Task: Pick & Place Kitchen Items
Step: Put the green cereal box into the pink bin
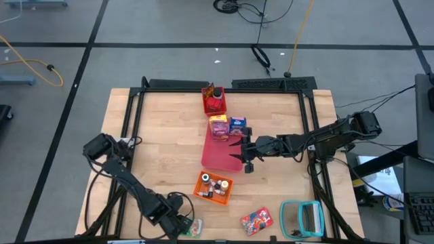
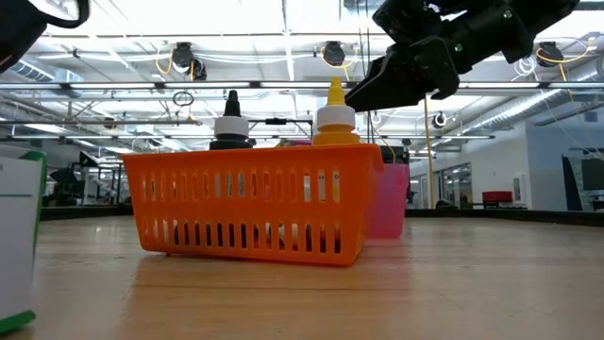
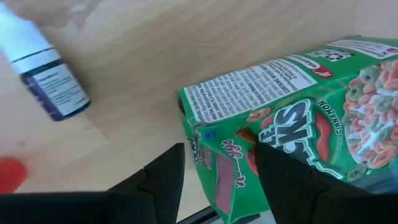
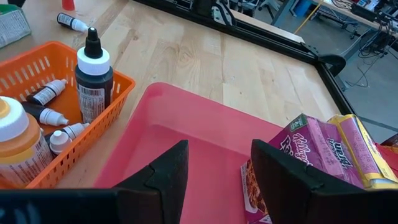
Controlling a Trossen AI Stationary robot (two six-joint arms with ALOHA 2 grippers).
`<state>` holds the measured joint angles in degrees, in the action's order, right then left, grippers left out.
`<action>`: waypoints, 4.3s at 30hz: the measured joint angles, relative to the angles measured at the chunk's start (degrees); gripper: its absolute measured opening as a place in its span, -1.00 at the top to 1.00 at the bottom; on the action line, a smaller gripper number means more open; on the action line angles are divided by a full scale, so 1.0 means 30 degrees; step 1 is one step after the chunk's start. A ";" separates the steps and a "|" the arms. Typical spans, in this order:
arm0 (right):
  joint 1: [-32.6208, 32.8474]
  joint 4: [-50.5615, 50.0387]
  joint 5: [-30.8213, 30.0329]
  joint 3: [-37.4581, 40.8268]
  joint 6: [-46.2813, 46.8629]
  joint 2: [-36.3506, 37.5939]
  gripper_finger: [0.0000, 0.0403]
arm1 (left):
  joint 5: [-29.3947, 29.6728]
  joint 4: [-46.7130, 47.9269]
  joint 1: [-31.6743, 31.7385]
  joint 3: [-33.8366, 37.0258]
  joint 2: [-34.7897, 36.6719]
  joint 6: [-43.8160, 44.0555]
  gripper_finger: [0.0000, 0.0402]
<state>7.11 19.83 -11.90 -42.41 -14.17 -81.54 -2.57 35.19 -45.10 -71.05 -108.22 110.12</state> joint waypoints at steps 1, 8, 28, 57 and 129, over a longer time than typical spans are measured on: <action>0.0000 -0.0004 0.0000 0.0000 0.0000 0.0000 0.16 | -0.0024 -0.0093 0.0017 0.0000 0.0000 -0.0159 0.05; 0.0000 -0.0005 0.0000 0.0000 0.0000 0.0000 0.16 | -0.0419 -0.0609 0.0044 0.0000 -0.0008 -0.0665 0.67; 0.0000 -0.0005 -0.0002 0.0000 0.0000 0.0000 0.16 | -0.1651 0.1381 0.1335 0.0007 0.2024 -0.2576 1.00; -0.0007 0.1465 0.1019 0.0000 0.1486 0.0000 0.16 | 0.4429 1.8330 0.3499 -0.8581 0.4531 -0.7039 1.00; -0.1887 0.4657 0.6011 -0.1938 0.8495 -0.1588 -0.23 | 1.7354 0.8091 0.7724 -0.9704 0.1661 -2.9052 1.00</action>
<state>1.45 33.80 6.13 -48.23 11.31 -86.30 49.50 59.46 -21.93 -100.16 -103.24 22.96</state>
